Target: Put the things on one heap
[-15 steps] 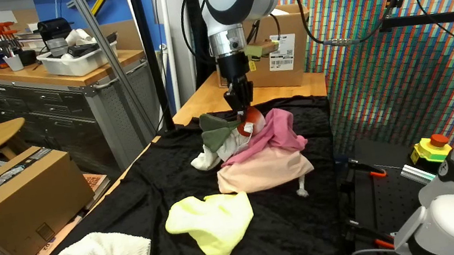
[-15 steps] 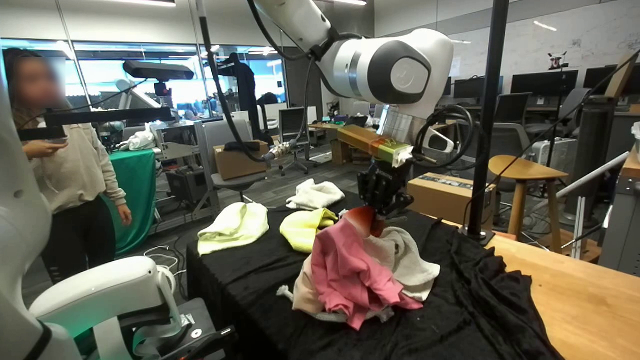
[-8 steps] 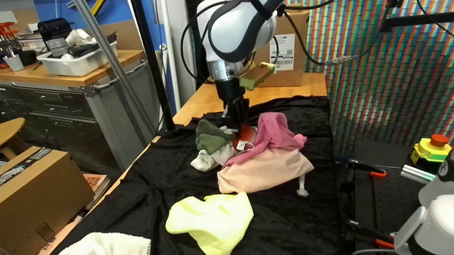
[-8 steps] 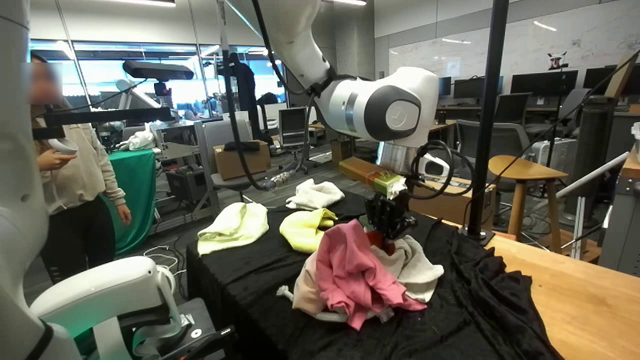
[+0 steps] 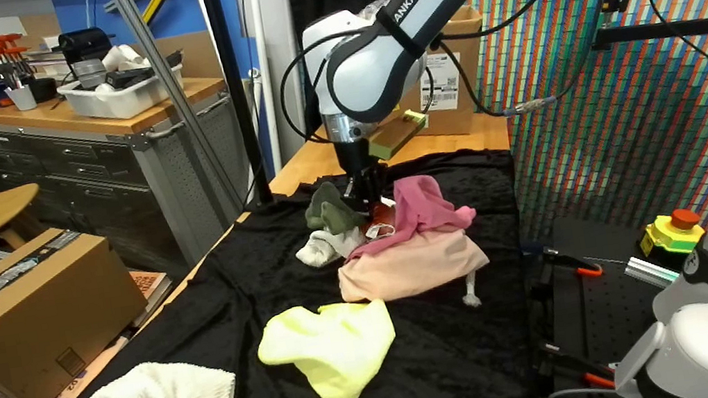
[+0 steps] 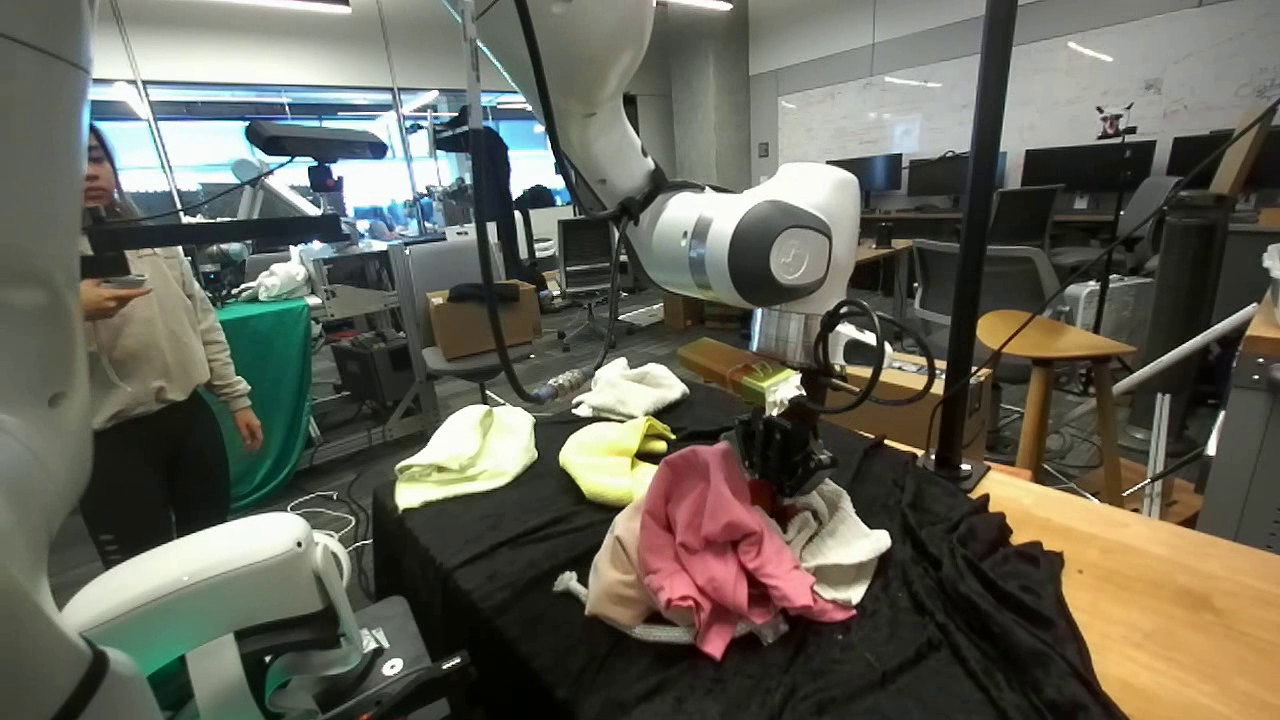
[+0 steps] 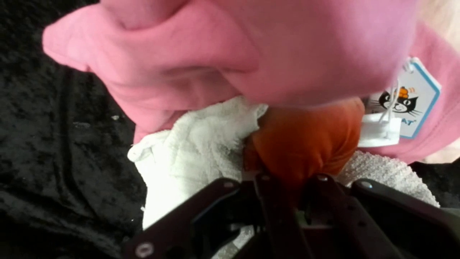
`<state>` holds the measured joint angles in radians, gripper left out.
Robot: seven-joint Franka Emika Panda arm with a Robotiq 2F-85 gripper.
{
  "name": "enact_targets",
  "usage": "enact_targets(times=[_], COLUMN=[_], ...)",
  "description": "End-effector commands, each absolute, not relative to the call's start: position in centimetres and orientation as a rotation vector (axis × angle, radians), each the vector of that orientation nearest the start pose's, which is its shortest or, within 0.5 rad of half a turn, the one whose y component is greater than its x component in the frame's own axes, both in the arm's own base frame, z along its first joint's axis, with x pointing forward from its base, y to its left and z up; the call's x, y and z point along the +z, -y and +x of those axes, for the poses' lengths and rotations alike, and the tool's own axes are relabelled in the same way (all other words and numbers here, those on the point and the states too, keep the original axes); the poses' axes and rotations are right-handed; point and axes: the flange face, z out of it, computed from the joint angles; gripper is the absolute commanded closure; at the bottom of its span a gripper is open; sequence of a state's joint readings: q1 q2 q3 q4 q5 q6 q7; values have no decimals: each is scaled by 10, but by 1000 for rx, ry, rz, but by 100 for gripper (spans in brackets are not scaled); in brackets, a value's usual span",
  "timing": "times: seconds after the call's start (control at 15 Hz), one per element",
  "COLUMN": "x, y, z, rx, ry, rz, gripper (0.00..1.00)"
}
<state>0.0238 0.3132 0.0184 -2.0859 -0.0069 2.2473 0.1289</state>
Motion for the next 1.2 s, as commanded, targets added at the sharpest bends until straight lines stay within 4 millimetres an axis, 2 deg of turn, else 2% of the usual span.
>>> enact_targets(times=[0.0, 0.33, 0.53, 0.67, 0.8, 1.13], x=[274, 314, 341, 357, 365, 366], y=[-27, -34, -48, -63, -84, -147], z=[564, 561, 564, 568, 573, 590], rx=[234, 133, 41, 4, -46, -89], ry=[-79, 41, 148, 231, 334, 599], rz=[-3140, -3159, -3193, -3214, -3235, -3218], gripper=[58, 22, 0, 0, 0, 0])
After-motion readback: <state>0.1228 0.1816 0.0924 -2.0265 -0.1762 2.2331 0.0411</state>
